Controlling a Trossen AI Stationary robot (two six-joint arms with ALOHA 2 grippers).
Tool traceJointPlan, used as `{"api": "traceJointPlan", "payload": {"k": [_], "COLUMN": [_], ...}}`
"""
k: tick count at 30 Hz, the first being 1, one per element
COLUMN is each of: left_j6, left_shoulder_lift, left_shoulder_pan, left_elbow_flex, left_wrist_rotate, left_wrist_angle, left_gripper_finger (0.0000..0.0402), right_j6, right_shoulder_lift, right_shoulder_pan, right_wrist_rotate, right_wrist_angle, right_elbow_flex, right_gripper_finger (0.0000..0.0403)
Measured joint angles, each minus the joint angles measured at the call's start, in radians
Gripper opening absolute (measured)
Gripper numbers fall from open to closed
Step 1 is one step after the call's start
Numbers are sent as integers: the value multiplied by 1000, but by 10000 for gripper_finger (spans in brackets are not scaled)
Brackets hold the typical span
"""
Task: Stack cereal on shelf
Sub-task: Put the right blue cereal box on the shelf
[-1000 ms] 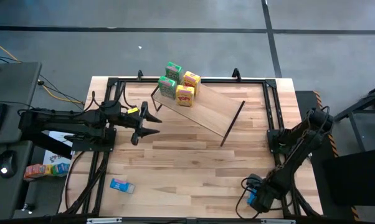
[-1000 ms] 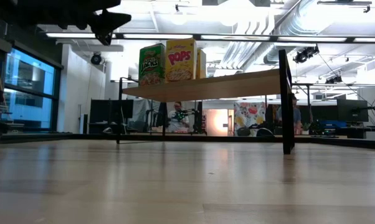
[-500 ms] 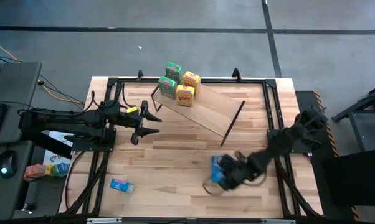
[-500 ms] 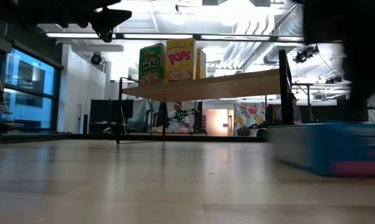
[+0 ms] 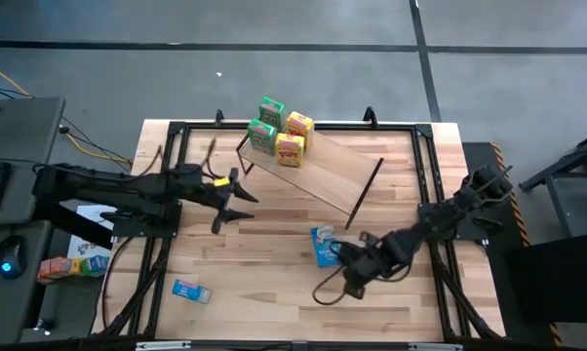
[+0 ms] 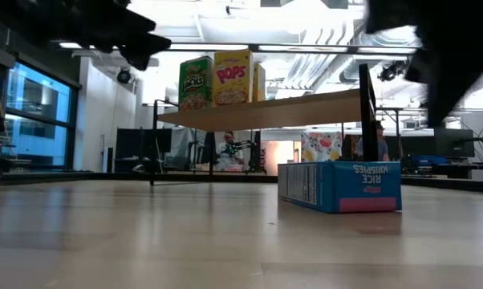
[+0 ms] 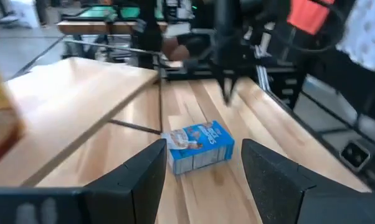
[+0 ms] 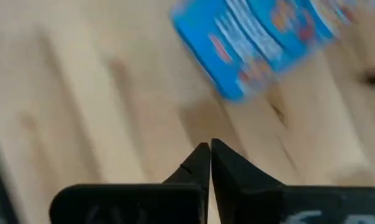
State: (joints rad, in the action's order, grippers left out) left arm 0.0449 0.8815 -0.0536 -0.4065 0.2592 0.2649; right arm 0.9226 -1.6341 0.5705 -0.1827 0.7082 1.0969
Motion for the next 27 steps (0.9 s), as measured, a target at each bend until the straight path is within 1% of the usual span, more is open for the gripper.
{"api": "traceJointPlan", "payload": {"k": [4, 7, 9, 12, 14, 15, 16, 18, 22, 25, 27], "left_j6": [117, 203, 231, 245, 246, 246, 248, 266, 296, 298, 286], "left_shoulder_lift": [177, 322, 422, 562, 653, 692, 729, 794, 897, 966, 1011], "left_shoulder_pan": [44, 50, 50, 46, 46, 47, 46, 47, 50, 52, 55], "left_elbow_flex": [0, -26, -63, -133, -187, -211, -237, -284, -361, -404, -419], "left_wrist_rotate": [-13, -44, -63, -63, -63, -63, -63, -73, -162, -203, -222], "left_wrist_angle": [112, 169, 191, 204, 206, 202, 202, 205, 210, 229, 279], "left_gripper_finger": [185, 154, 124, 69, 26, 14, 8, 13, 4, 3, 2], "right_j6": [78, 150, 186, 222, 243, 253, 262, 267, 266, 266, 265], "right_shoulder_lift": [-6, -6, -6, -5, -5, -5, -5, -5, -5, -5, -5], "right_shoulder_pan": [60, 99, 121, 141, 145, 144, 143, 143, 143, 142, 141], "right_wrist_rotate": [-53, -77, -100, -108, -110, -115, -128, -172, -261, -271, -271], "right_wrist_angle": [153, 198, 184, 77, -34, -86, -127, -205, -329, -418, -462], "right_elbow_flex": [0, 0, -8, -71, -133, -165, -194, -239, -310, -353, -371], "right_gripper_finger": [0, 0, 0, 0, 0, 0, 0, 0, 0, 0, 0]}}
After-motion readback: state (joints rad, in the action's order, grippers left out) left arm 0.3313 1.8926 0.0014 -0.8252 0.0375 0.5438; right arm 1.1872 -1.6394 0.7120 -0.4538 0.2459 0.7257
